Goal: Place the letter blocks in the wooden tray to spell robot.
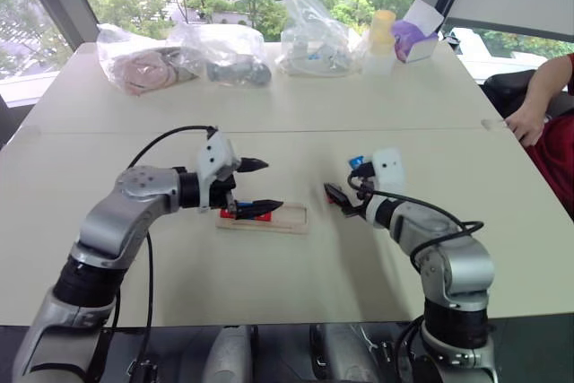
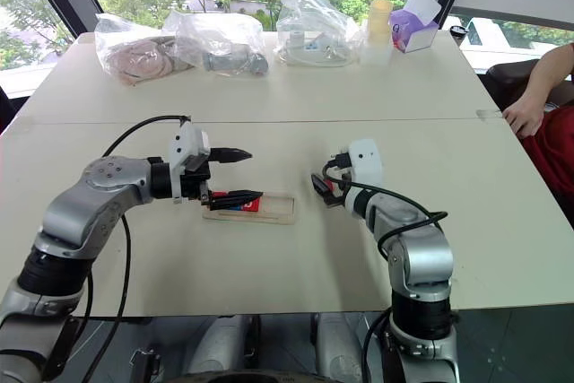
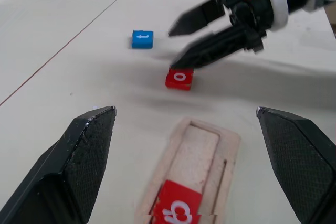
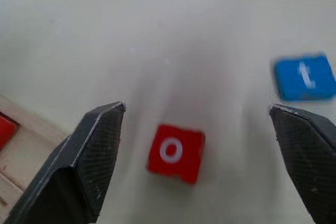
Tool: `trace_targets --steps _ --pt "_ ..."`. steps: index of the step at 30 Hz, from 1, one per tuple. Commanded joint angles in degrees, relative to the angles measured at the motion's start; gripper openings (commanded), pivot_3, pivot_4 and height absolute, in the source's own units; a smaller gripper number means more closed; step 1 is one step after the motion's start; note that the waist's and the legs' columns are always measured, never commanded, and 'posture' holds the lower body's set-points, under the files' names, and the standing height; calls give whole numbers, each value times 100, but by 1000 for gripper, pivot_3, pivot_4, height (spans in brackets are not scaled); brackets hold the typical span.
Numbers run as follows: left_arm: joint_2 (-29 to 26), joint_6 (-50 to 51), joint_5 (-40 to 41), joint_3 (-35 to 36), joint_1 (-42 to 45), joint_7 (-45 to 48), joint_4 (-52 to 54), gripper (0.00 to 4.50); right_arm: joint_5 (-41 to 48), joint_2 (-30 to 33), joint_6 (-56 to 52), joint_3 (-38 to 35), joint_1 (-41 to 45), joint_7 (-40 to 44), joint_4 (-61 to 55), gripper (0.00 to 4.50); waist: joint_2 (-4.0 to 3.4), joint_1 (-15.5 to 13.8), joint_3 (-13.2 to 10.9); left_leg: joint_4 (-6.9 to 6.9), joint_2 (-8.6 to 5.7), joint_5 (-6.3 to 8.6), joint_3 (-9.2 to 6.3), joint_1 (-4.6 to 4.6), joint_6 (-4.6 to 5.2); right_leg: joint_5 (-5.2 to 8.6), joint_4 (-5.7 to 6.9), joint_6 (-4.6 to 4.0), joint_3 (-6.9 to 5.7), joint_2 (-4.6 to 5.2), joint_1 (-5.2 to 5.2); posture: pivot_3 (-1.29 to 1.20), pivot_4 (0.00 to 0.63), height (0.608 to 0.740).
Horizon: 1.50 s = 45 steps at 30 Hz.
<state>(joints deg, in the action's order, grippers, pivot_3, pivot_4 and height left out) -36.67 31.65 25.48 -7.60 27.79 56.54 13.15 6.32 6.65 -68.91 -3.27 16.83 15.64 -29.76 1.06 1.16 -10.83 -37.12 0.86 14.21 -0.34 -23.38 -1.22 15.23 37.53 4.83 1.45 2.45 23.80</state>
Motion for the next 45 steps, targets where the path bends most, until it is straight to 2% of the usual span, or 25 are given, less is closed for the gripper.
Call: trace_targets --steps 1,6,9,14,15,19,22,26,29,33,34,36,38,39,41,43,45 --pt "6 -185 -66 -12 78 120 -35 4500 -12 -105 -133 131 -37 -290 -303 4473 0 4 0 0 0 0 0 0 0 0 0 0 1 0 1 0 150 740" --pt "47 -391 -295 -146 63 187 -258 4500 -130 -257 32 498 -116 -644 160 4473 0 -1 0 -1 0 0 -1 0 0 0 0 0 1 2 1 0 150 740" --pt "63 -429 -341 -152 4 184 -271 4500 -193 -217 262 652 -101 -754 486 3672 4 3 3 -2 0 0 -1 1 0 0 -1 0 1 2 -2 0 150 740" --pt "28 -440 -369 -87 -125 170 -242 4500 -269 -71 501 986 36 -750 696 1228 5 50 3 -2 3 0 -1 6 0 0 -2 -1 1 -1 -5 0 150 740" --pt "24 -442 -377 -81 -150 164 -227 4500 -277 -40 523 1032 50 -733 697 1181 5 71 3 -2 5 0 -2 7 0 0 -1 0 1 -2 -6 0 150 740" --pt "1 -401 -373 -87 -226 156 -95 4500 -261 152 330 874 -12 -747 386 1181 5 120 3 -2 6 0 -4 6 0 1 -1 0 1 -2 -6 0 150 740" --pt "-45 -404 -410 -164 -227 224 -1 4500 -295 158 -69 355 -145 -944 -156 1181 4 95 3 0 4 0 -9 2 0 1 -1 1 0 2 -5 0 150 740" --pt "17 -394 -456 -376 -127 285 154 4500 -346 -806 -936 -687 -295 -1467 -1008 1181 4 3 3 1 4 0 -13 -3 0 1 -1 2 -2 9 -3 0 150 740" --pt "177 -378 -434 -440 8 276 164 4500 -415 -998 -1090 -688 -431 -1619 -1118 1181 3 -2 3 -1 4 0 -9 -1 0 1 -2 1 -1 8 -3 0 150 740" --pt "339 -414 -474 -553 178 328 60 4500 -449 -988 -717 -522 -546 -1714 -814 1181 3 -1 3 -2 -1 0 -4 0 0 3 -4 -1 -1 8 -3 0 150 740" --pt "352 -422 -490 -554 191 342 22 4500 -438 -976 -674 -537 -539 -1704 -769 2236 3 9 3 -2 -1 0 -3 0 0 3 -5 -1 0 8 -4 0 150 740" --pt "327 -487 -545 -548 207 396 -76 4500 -424 -797 -671 -446 -517 -1620 -773 3069 2 8 3 -1 -1 0 -2 1 0 2 -6 1 0 6 -3 0 150 740" --pt "252 -531 -568 -477 204 450 -144 4500 -410 -546 -664 -330 -515 -1501 -873 4144 2 0 3 0 0 0 -3 1 0 2 -6 1 0 2 -3 0 150 740" --pt "212 -533 -568 -429 206 469 -167 4500 -388 -409 -624 -291 -516 -1416 -923 4463 2 -1 3 0 0 0 -4 0 0 2 -6 1 0 2 -3 0 150 740" --pt "94 -502 -517 -285 207 526 -205 4500 -241 -77 -299 -358 -479 -1083 -983 4463 2 -2 3 0 -1 0 -4 -1 0 2 -7 1 0 4 -3 0 150 740" --pt "-59 -429 -392 -128 197 629 -208 4500 119 410 133 -522 -465 -410 -855 4463 3 -2 2 -1 -1 0 -3 -2 0 2 -9 1 0 5 -4 0 150 740" --pt "-266 -308 -218 37 169 788 -166 4500 443 1230 1004 -532 -574 642 -593 4463 2 -3 1 0 -1 0 -3 -2 0 2 -13 1 0 5 -5 0 150 740"
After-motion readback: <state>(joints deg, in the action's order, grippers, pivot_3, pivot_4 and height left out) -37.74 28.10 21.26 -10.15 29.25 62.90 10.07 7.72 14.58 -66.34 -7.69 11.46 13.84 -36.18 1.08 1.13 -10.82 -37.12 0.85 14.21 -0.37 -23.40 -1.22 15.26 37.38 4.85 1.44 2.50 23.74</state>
